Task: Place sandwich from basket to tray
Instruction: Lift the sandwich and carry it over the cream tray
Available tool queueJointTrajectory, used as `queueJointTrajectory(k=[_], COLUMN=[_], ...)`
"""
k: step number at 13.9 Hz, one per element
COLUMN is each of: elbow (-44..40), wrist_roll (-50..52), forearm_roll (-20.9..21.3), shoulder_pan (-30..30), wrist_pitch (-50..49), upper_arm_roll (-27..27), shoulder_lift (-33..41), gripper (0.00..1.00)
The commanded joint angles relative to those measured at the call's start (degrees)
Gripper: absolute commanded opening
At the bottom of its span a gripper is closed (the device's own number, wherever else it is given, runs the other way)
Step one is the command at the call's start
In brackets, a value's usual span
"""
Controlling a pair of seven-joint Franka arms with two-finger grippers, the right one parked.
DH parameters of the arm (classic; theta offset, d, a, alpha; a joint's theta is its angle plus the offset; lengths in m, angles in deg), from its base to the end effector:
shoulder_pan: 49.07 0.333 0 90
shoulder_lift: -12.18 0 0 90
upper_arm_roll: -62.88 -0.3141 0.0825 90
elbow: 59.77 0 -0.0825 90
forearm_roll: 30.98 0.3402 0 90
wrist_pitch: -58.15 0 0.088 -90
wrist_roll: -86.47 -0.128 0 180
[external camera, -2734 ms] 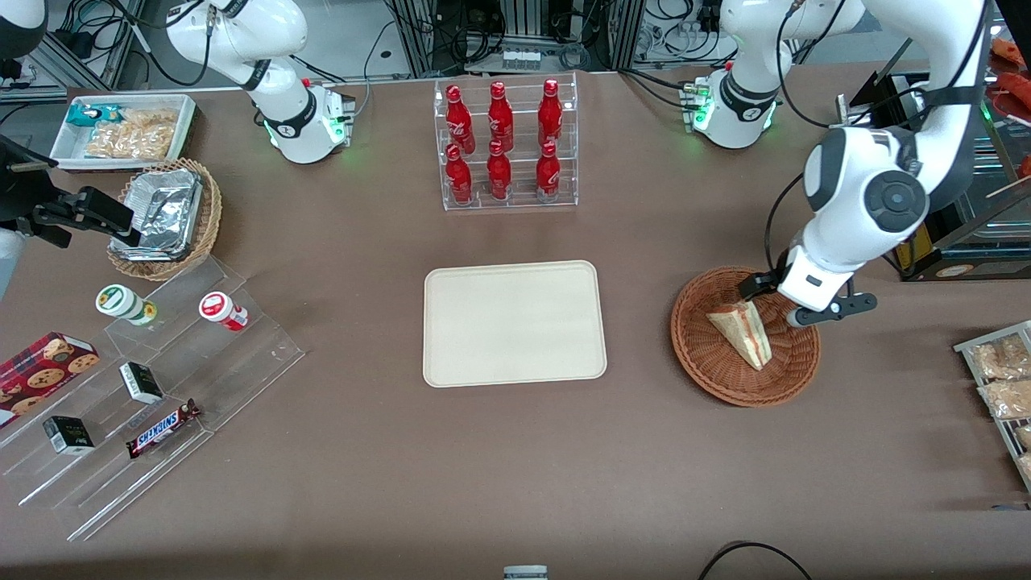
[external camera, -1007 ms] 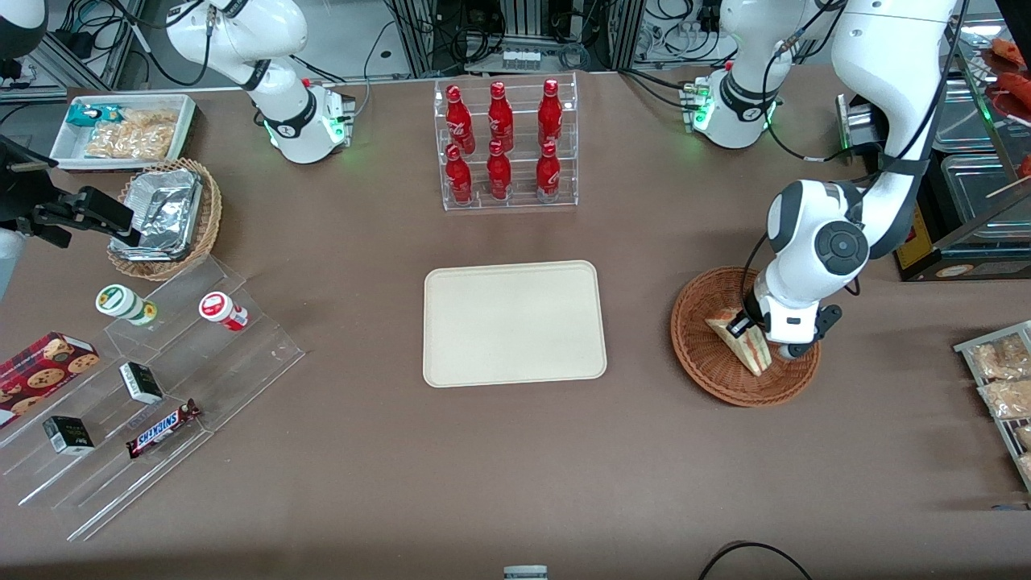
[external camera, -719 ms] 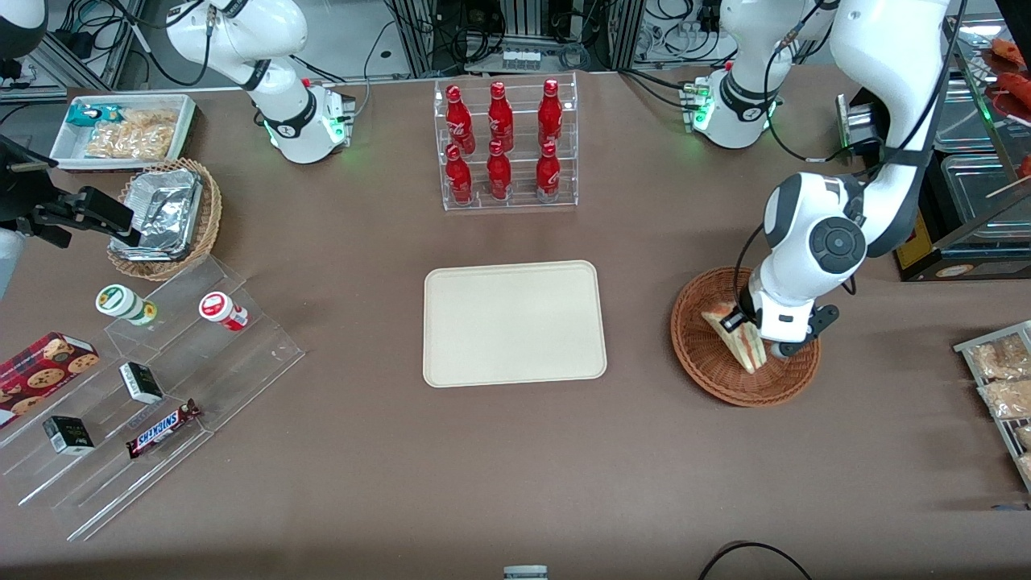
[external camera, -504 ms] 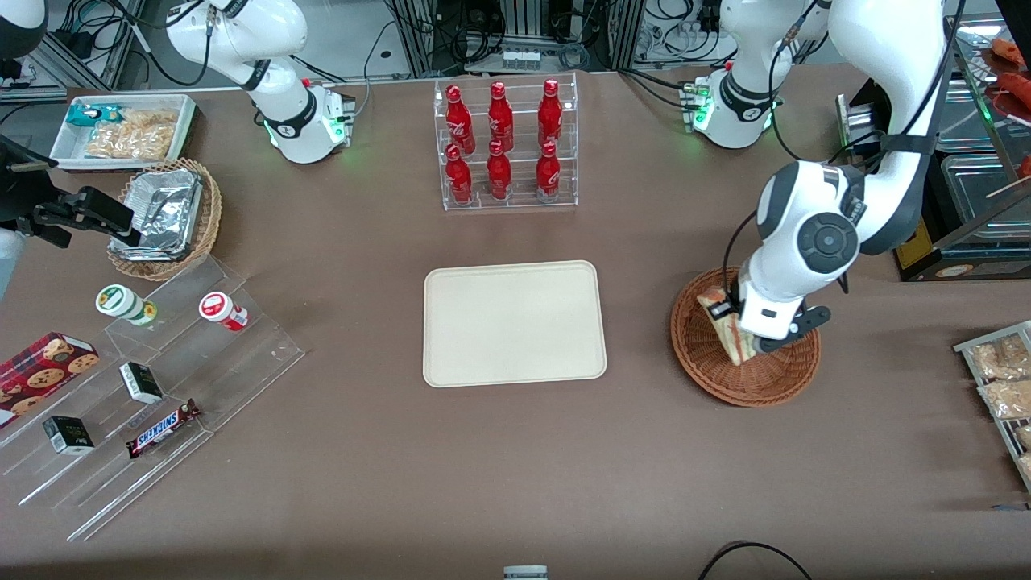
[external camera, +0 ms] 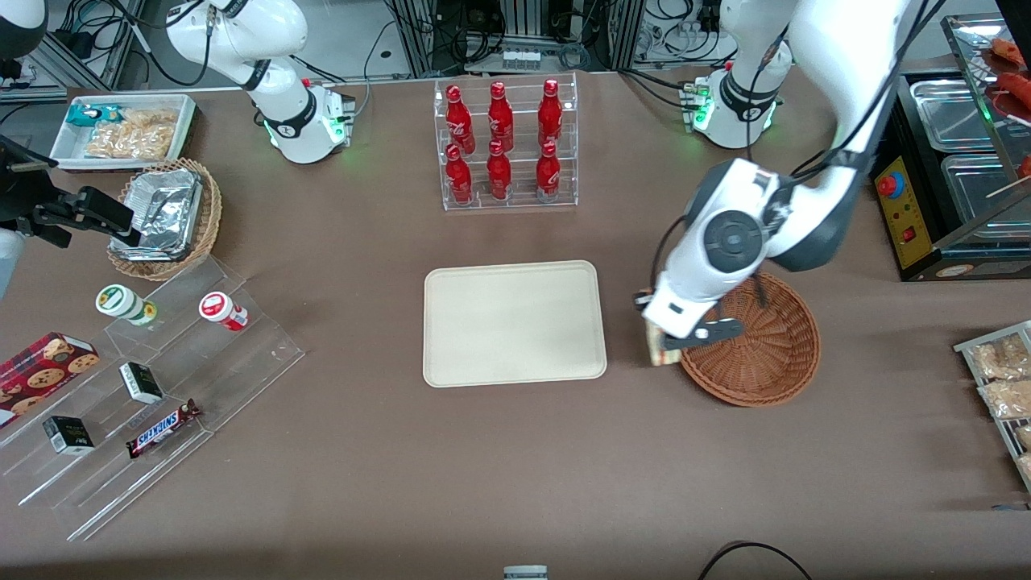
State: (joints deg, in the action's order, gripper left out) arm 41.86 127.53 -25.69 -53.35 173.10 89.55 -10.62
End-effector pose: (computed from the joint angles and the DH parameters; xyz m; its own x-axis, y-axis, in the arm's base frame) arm 0.5209 -0.2789 0.3471 0.9766 0.1511 -0.1533 0.1520 -0.9884 -0.0057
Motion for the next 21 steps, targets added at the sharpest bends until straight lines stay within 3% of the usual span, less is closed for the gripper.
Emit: queueJointTrajectory(k=[1, 5, 11, 16, 21], elbow=[-8.18, -14.16, -22.43, -22.70, -22.53], wrist_roll=[4.19, 12.02, 18.36, 21.44, 21.00], forearm_roll=[3.23, 8.07, 8.69, 8.78, 8.78], shoulder_pan=[-3.86, -9.94, -15.84, -19.36, -20.59], wrist_pitch=[-1.75, -1.57, 0.61, 7.91, 8.27], upper_arm_roll=[2.86, 2.69, 2.60, 2.51, 2.51], shoulder_lift=[-7.33, -13.05, -20.34, -23.69, -25.63], gripper=[0.09, 0.09, 0.08, 0.08, 0.09])
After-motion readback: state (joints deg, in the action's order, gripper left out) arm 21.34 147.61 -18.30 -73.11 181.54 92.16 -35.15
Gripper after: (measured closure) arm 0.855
